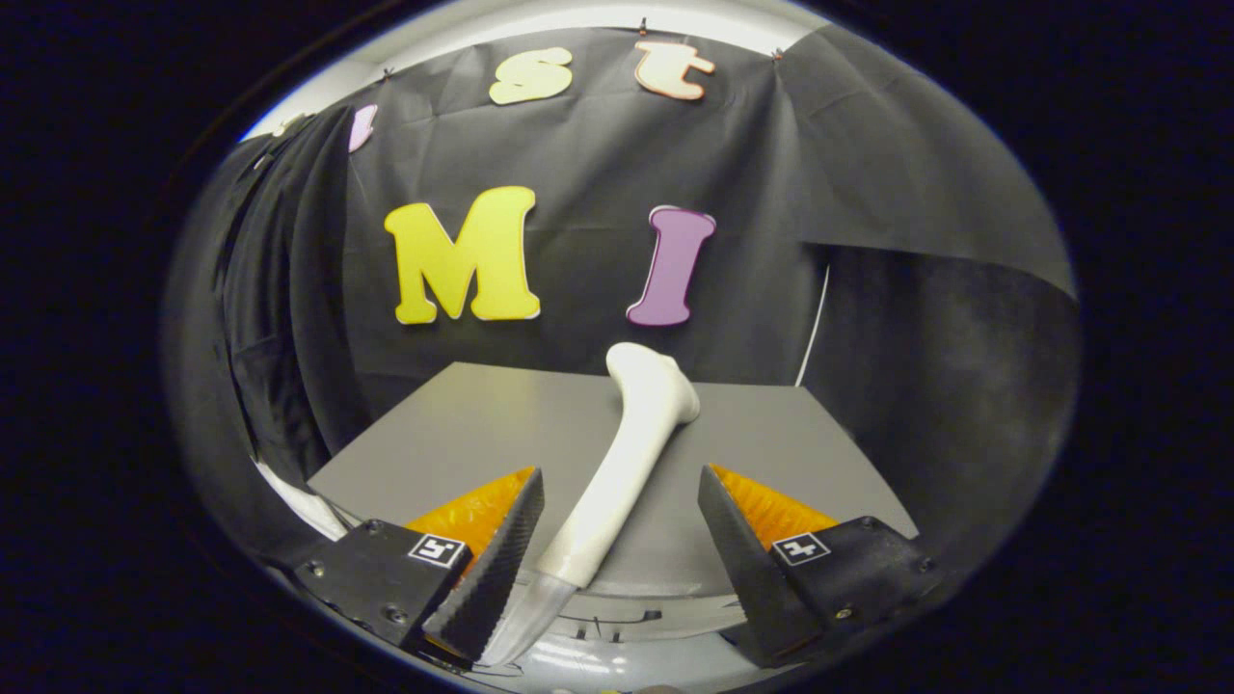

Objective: Iron the clothes twice with a garment steamer, once on the left side and once on the right side.

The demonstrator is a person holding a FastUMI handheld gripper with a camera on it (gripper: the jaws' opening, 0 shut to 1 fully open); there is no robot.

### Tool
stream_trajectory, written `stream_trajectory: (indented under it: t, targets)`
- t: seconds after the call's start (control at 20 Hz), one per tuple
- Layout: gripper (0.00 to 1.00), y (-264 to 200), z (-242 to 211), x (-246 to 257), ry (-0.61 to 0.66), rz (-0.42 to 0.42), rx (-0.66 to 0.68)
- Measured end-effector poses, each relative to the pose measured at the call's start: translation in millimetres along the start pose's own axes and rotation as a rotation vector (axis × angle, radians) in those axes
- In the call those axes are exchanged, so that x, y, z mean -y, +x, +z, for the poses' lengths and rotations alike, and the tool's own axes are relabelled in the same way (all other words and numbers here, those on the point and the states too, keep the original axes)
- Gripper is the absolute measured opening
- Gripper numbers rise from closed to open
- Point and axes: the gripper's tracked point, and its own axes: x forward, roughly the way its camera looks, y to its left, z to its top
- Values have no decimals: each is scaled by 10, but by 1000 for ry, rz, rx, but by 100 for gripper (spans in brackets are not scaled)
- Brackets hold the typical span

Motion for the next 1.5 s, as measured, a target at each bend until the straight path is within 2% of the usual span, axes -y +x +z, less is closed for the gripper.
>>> stream_trajectory:
  t: [0.1,0.3,0.45,0.75,0.85,1.0,1.2,1.5]
  targets:
    - [100,195,-82,8,0,11,-42]
    - [88,431,-180,-57,27,49,-99]
    - [75,455,-202,-91,39,53,-119]
    - [62,446,-231,-110,151,38,-122]
    - [53,434,-178,-155,201,60,-110]
    - [37,264,-60,-223,223,79,-61]
    - [35,-167,121,-438,205,72,27]
    - [35,-1081,714,-959,216,90,193]
